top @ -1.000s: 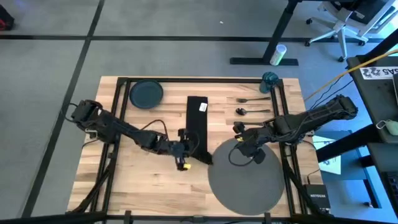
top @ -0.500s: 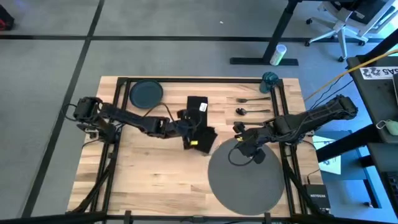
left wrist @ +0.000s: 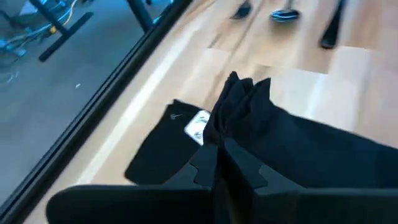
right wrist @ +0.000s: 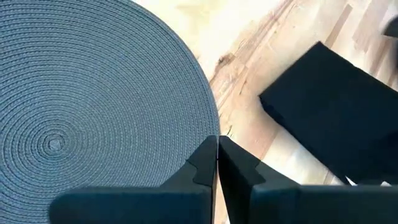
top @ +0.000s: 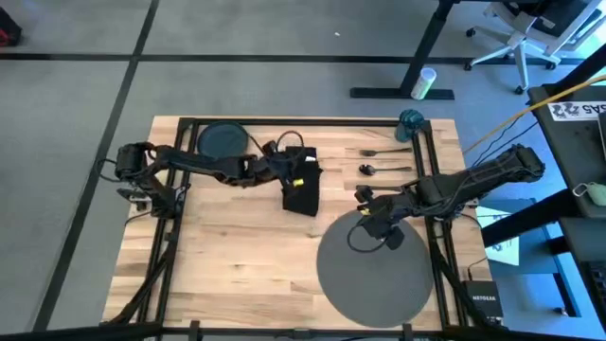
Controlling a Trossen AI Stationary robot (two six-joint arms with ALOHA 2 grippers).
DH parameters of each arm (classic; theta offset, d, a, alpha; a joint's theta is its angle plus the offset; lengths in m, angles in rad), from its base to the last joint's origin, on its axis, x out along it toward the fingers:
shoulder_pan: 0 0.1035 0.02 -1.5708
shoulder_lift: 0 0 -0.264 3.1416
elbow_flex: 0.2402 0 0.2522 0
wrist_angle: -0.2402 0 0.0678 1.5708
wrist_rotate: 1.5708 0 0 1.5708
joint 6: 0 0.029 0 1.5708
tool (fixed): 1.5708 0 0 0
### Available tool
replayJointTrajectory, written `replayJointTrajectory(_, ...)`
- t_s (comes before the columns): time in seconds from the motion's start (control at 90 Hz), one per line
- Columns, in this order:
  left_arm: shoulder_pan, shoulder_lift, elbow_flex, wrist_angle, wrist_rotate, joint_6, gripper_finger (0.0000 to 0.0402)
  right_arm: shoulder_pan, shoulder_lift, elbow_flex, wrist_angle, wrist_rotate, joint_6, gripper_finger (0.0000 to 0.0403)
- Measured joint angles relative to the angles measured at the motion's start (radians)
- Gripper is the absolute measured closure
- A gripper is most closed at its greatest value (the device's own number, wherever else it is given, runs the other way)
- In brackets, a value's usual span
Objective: Set table place
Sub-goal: Fold the black table napkin
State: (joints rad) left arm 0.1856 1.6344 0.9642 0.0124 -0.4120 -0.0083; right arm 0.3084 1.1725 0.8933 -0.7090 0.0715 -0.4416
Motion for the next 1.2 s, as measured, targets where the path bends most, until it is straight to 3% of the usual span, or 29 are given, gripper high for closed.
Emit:
replayJointTrajectory(0.689,0.159,0.003,-0.108,0.212,0.113,-0.038,0.0401,0.0,0.0,-0.06,0.062,0.005,0.036,0.0402)
replayJointTrajectory(1.2,0.178,0.003,-0.108,0.205,0.199,-0.014,0.0385,0.0,0.0,-0.06,0.063,0.004,0.034,0.0402)
